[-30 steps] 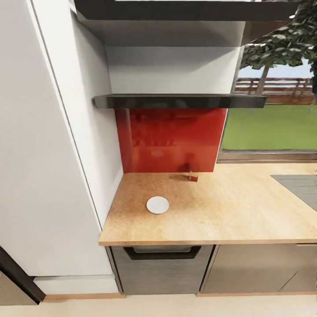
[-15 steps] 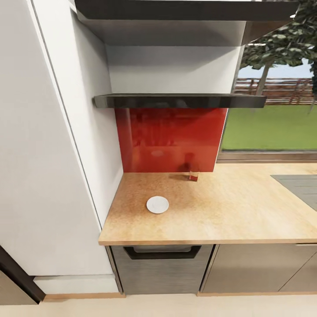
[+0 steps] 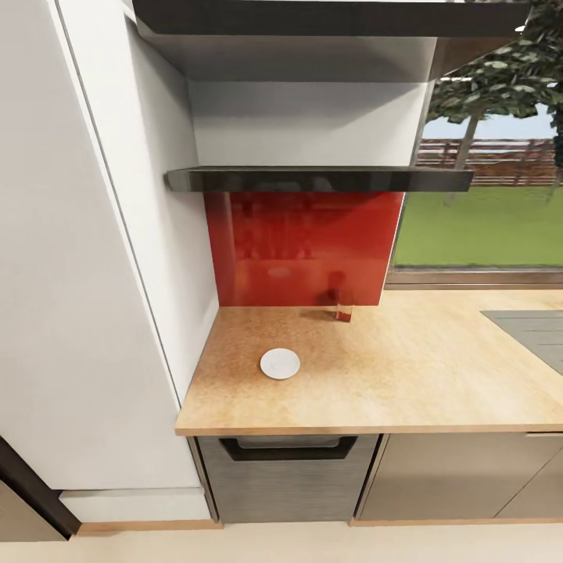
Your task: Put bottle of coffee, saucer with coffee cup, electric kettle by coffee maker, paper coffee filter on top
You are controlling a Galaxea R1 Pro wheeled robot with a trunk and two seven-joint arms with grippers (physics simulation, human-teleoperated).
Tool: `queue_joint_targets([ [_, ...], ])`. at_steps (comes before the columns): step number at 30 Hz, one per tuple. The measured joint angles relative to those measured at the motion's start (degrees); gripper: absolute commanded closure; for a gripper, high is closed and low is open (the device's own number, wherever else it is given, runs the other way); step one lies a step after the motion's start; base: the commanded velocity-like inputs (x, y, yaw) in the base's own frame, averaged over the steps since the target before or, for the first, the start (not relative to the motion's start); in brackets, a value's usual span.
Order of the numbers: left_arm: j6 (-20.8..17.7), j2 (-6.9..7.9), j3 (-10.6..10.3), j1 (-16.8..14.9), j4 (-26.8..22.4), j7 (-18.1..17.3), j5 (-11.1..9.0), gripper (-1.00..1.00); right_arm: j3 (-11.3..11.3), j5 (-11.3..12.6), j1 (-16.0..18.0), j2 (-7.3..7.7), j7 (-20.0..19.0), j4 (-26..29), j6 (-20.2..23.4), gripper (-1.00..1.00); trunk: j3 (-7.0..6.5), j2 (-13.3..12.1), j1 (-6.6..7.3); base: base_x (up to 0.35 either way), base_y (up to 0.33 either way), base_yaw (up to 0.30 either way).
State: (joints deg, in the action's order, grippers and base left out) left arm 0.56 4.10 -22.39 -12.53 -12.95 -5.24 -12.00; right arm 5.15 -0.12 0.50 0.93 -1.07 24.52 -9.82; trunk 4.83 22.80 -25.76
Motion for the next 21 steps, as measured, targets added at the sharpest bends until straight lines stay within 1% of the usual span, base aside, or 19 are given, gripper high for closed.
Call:
queue_joint_targets([
  [1, -0.25, 0.88, 0.08, -0.92, -0.54, -1.19, 0.0, -1.0, -0.24, 0.03, 0.01, -0.24, -3.45, 3.99, 0.07, -1.0, -0.01, 0.0, 0.0, 0.0, 0.0, 0.0],
  [2, -0.31, 1.28, 0.05, -1.28, -0.99, -1.47, -0.02, -1.0, -0.24, 0.04, -0.01, -0.31, -5.76, 5.69, 0.1, -1.0, 0.01, 0.0, 0.0, 0.0, 0.0, 0.0],
  [3, -0.33, 1.45, 0.03, -1.44, -1.3, -1.57, -0.03, -1.0, -0.23, 0.04, -0.02, -0.34, -7.01, 6.53, 0.12, -1.0, 0.01, 0.0, 0.0, 0.0, 0.0, 0.0],
  [5, -0.4, 1.93, -0.02, -1.95, -3.02, -1.82, -0.01, -1.0, -0.18, 0.08, -0.01, -0.42, -11.72, 10.77, 0.36, -1.0, 0.0, 0.0, -0.01, -0.149, 0.0, 0.0],
  [6, -0.43, 2.02, -0.06, -2.03, -3.74, -1.91, 0.05, -1.0, -0.14, 0.1, -0.01, -0.46, -12.77, 12.58, 0.95, -1.0, 0.01, 0.0, -0.02, -0.144, 0.0, 0.0],
  [7, -0.45, 2.09, -0.12, -2.11, -4.68, -2.31, 0.29, -1.0, -0.15, 0.12, -0.01, -0.68, -13.73, 15.16, 2.94, -1.0, 0.0, 0.0, -0.01, -0.074, 0.0, 0.0],
  [8, -0.46, 2.13, -0.12, -2.18, -5.57, -3.37, 0.95, -1.0, -0.16, 0.14, -0.01, -1.04, -14.51, 18.0, 5.93, -1.0, 0.01, 0.01, 0.0, -0.059, 0.0, 0.0],
  [9, -0.47, 2.16, -0.11, -2.19, -5.91, -3.91, 1.24, -1.0, -0.15, 0.13, -0.02, -1.19, -14.88, 19.06, 7.06, -1.0, 0.01, 0.0, 0.0, -0.03, 0.0, 0.0],
  [10, -0.47, 2.23, -0.1, -2.24, -6.86, -5.72, 1.97, -1.0, -0.28, 0.15, -0.01, -1.67, -16.28, 21.73, 9.84, -1.0, 0.0, 0.0, 0.0, -0.008, 0.0, 0.0],
  [11, -0.53, 2.46, -0.08, -2.27, -8.9, -9.41, 2.8, -1.0, -0.28, 0.21, 0.01, -2.41, -21.37, 26.35, 13.56, -1.0, -0.01, 0.0, 0.01, -0.003, 0.0, 0.0],
  [12, -0.63, 3.05, -0.02, -2.27, -10.55, -11.78, 3.0, -1.0, -0.39, 0.2, 0.0, -3.21, -24.85, 29.93, 15.69, -1.0, 0.0, 0.0, 0.01, -0.002, 0.0, 0.0],
  [14, -0.79, 3.48, 0.0, -2.28, -11.85, -13.86, 3.09, -1.0, -0.88, 0.14, -0.01, -4.01, -26.5, 32.81, 17.23, -1.0, 0.01, -0.01, 0.01, -0.001, 0.0, 0.0],
  [15, -0.92, 3.66, 0.0, -2.31, -12.69, -15.37, 3.11, -1.0, -1.5, 0.16, -0.01, -4.45, -27.19, 34.65, 18.29, -1.0, 0.0, -0.01, 0.01, 0.0, 0.0, 0.0],
  [18, -1.63, 4.14, 0.06, -2.61, -15.74, -19.94, 3.14, -1.0, -4.74, 0.26, -0.01, -5.31, -28.43, 40.7, 22.07, -1.0, 0.0, -0.01, 0.01, 0.0, 0.0, 0.0],
  [19, -1.87, 4.2, 0.06, -2.75, -16.24, -20.56, 3.14, -1.0, -5.37, 0.28, -0.01, -5.38, -28.51, 41.76, 22.73, -1.0, 0.0, -0.01, 0.01, 0.0, 0.0, 0.0],
  [21, -3.71, 4.39, 0.13, -3.48, -17.96, -22.63, 2.96, -1.0, -7.44, 0.8, -0.01, -5.55, -28.69, 45.98, 25.41, -1.0, 0.0, -0.01, 0.01, 0.0, 0.0, 0.0],
])
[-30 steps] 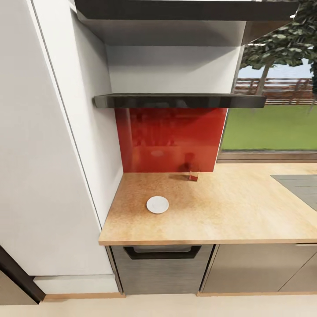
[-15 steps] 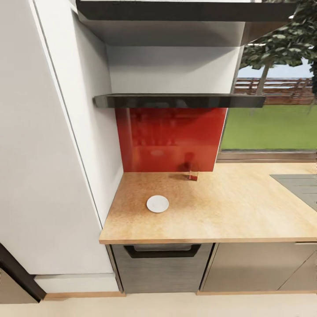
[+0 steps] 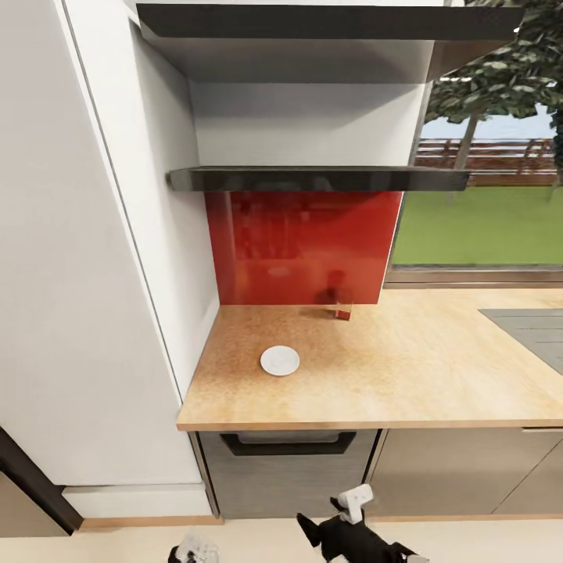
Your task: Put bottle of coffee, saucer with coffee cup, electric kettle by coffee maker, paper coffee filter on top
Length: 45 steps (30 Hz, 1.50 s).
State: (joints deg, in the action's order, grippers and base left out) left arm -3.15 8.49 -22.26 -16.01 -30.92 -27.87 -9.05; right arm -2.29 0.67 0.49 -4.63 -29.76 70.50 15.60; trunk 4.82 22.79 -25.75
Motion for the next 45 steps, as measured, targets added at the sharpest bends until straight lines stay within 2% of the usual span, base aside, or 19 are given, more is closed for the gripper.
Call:
queue_joint_targets([
  [2, -2.72, 0.08, 0.08, -0.95, -1.91, -2.3, -0.24, -1.0, -1.07, 1.55, 0.0, -0.11, -0.1, 4.46, 3.31, -1.0, 0.0, 0.0, 0.0, 0.0, 0.0, 0.0],
  [4, -6.9, 0.16, 0.43, -2.58, -5.61, -6.88, -0.54, -1.0, -1.55, 5.67, 0.09, -0.34, -0.26, 10.93, 9.51, -1.0, -0.01, 0.0, 0.0, 0.0, 0.0, 0.0],
  [6, -9.96, 0.18, 0.74, -3.82, -8.35, -9.92, -0.57, -1.0, -1.55, 8.76, 0.68, -0.4, -0.21, 14.12, 13.28, -1.0, 0.0, 0.0, 0.0, 0.0, 0.0, 0.0],
  [8, -12.51, 0.16, 1.43, -4.64, -10.17, -11.7, -0.59, -1.0, -1.46, 10.5, 2.02, -0.42, -0.16, 15.27, 14.97, -1.0, 0.0, -0.01, 0.0, 0.0, 0.0, 0.0],
  [11, -16.24, 0.16, 3.46, -5.55, -13.08, -13.92, -0.57, -1.0, -0.8, 11.99, 6.34, -0.44, -0.04, 16.0, 16.22, -1.0, -0.01, -0.01, 0.0, 0.0, 0.0, 0.0],
  [13, -18.27, 0.22, 5.25, -6.08, -15.35, -14.96, -0.53, -1.0, 1.06, 12.44, 10.15, -0.44, 0.03, 16.13, 16.62, -1.0, -0.01, -0.01, 0.0, 0.0, 0.0, 0.0],
  [14, -19.66, 0.34, 6.53, -6.68, -16.84, -15.33, -0.59, -1.0, 2.89, 12.62, 12.75, -0.43, 0.1, 16.15, 16.96, -1.0, -0.02, -0.01, -0.01, 0.0, 0.0, 0.0],
  [17, -23.15, 0.49, 8.08, -8.17, -19.15, -15.62, -0.7, -1.0, 4.96, 12.79, 17.29, -0.41, 0.25, 16.07, 19.3, -1.0, -0.01, -0.01, 0.0, 0.0, 0.0, 0.0],
  [22, -29.13, 0.44, 8.96, -11.51, -22.12, -17.49, -0.82, -1.0, 6.04, 12.78, 23.84, -0.35, 0.29, 15.25, 22.79, -1.0, -0.01, -0.01, 0.0, 0.0, 0.0, 0.0],
  [23, -30.3, 0.38, 9.37, -12.67, -22.44, -18.4, -0.82, -1.0, 6.12, 12.74, 25.37, -0.34, 0.79, 15.03, 23.1, -1.0, -0.01, -0.01, 0.0, 0.0, 0.0, 0.0],
  [24, -33.23, 0.09, 11.74, -15.41, -22.85, -20.31, -0.91, -1.0, 6.22, 12.77, 28.64, -0.33, 5.72, 13.86, 23.47, -1.0, -0.02, -0.02, -0.01, 0.0, 0.0, 0.0],
  [26, -35.4, -0.13, 13.93, -16.98, -22.72, -20.9, -0.86, -1.0, 6.24, 12.87, 30.11, -0.32, 10.25, 12.95, 23.6, -1.0, 0.0, -0.01, 0.0, 0.0, 0.0, 0.0],
  [29, -37.74, -0.39, 16.46, -18.9, -22.18, -21.12, -0.78, -1.0, 6.17, 13.01, 30.97, -0.32, 13.23, 10.56, 23.71, -1.0, 0.0, -0.01, 0.0, 0.0, 0.0, 0.0],
  [31, -38.27, -0.47, 17.05, -19.47, -22.07, -21.16, -0.77, -1.0, 6.12, 13.05, 31.89, -0.36, 13.79, 9.23, 23.76, -1.0, 0.0, -0.01, 0.0, 0.0, 0.0, 0.0],
  [35, -38.73, -0.51, 18.34, -19.82, -22.03, -21.07, -0.73, -1.0, 6.06, 13.14, 38.03, -0.66, 14.4, 3.27, 24.75, -1.0, 0.0, -0.01, 0.0, 0.0, 0.0, 0.0],
  [37, -38.73, -0.61, 19.68, -19.64, -22.03, -20.97, -0.67, -1.0, 6.05, 13.16, 39.68, -0.77, 14.43, 1.24, 25.97, -1.0, 0.0, -0.01, 0.0, 0.0, 0.0, 0.0],
  [41, -38.84, -0.69, 21.45, -19.52, -21.99, -20.77, -0.78, -1.0, 6.09, 13.12, 40.64, -0.8, 14.44, -2.87, 26.91, -1.0, 0.01, 0.0, 0.02, 0.114, 0.0, 0.0],
  [45, -38.82, -0.7, 21.87, -19.49, -21.88, -20.72, -0.81, -1.0, 6.17, 13.19, 40.81, -0.76, 14.33, -5.48, 27.03, -1.0, 0.01, 0.0, 0.03, 0.299, 0.0, 0.0],
])
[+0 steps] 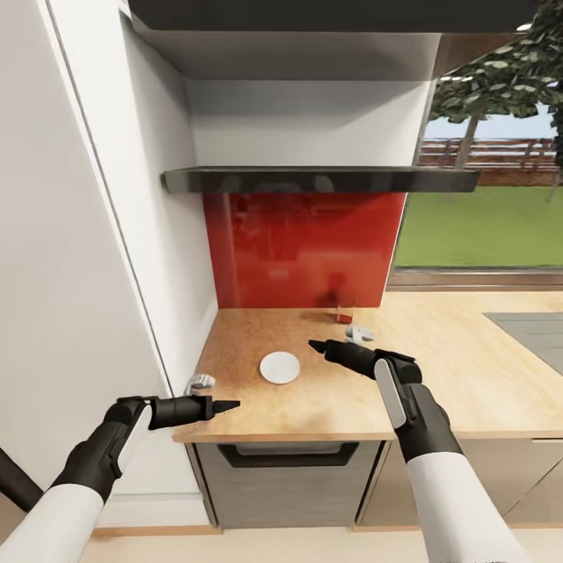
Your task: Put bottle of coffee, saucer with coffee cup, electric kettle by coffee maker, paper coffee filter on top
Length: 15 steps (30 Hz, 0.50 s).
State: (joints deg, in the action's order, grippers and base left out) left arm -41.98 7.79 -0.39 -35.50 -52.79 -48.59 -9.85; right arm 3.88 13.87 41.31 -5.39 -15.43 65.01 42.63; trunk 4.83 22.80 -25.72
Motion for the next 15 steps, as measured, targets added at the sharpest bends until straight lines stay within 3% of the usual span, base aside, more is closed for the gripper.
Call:
queue_joint_targets([
  [5, 0.01, -0.08, 0.05, -0.02, 0.81, 0.01, -0.09, -1.0, -0.09, -0.03, 0.02, 0.0, -0.05, -0.67, 0.01, -1.0, 0.0, 0.0, 0.0, 0.323, -0.016, 0.0],
  [7, 0.06, -2.19, 0.03, -0.03, 2.15, 0.39, -0.03, -1.0, 0.01, -0.09, 0.03, 0.0, -0.06, -2.44, 0.03, -1.0, 0.0, -0.02, -0.02, 0.214, -0.188, 0.0],
  [15, 0.11, -3.03, 0.05, 0.08, 2.42, 1.74, -0.06, -1.0, -0.09, -0.03, 0.03, 0.0, -0.07, -2.96, 0.03, -1.0, 0.0, 0.0, -0.02, 0.168, -0.187, 0.0],
])
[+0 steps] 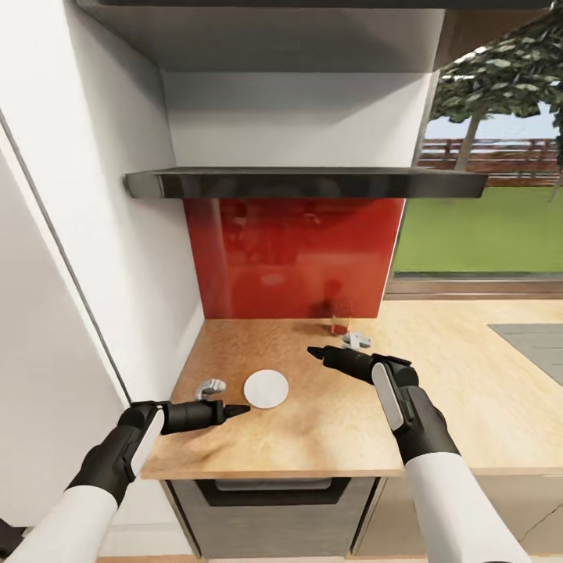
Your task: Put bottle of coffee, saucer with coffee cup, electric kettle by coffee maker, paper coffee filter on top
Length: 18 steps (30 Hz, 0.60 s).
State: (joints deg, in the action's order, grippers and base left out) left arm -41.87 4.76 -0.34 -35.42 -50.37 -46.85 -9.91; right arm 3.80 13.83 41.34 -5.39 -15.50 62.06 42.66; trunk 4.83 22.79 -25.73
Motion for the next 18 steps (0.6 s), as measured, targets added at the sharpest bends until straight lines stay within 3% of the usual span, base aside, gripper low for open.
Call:
queue_joint_targets([
  [8, 0.0, 0.07, 1.2, 0.06, 0.02, 0.19, -0.89, -1.0, -0.34, 0.0, 0.0, -0.04, 0.0, -0.13, -0.01, -1.0, 0.0, 0.0, -0.01, 0.022, -0.021, 0.0],
  [11, 0.0, 0.06, 2.4, 0.13, 0.02, 0.19, -1.31, -1.0, -0.59, -0.05, -0.01, -0.08, -0.22, -3.79, -0.02, -1.0, 0.0, -0.01, -0.02, 0.0, 0.0, 0.0],
  [18, 0.0, -0.03, 2.56, 0.15, 1.04, 0.19, -1.49, -1.0, -0.64, 0.07, 0.0, -0.08, -0.38, -9.18, -0.01, -1.0, 0.0, 0.01, 0.01, 0.104, 0.0, 0.0],
])
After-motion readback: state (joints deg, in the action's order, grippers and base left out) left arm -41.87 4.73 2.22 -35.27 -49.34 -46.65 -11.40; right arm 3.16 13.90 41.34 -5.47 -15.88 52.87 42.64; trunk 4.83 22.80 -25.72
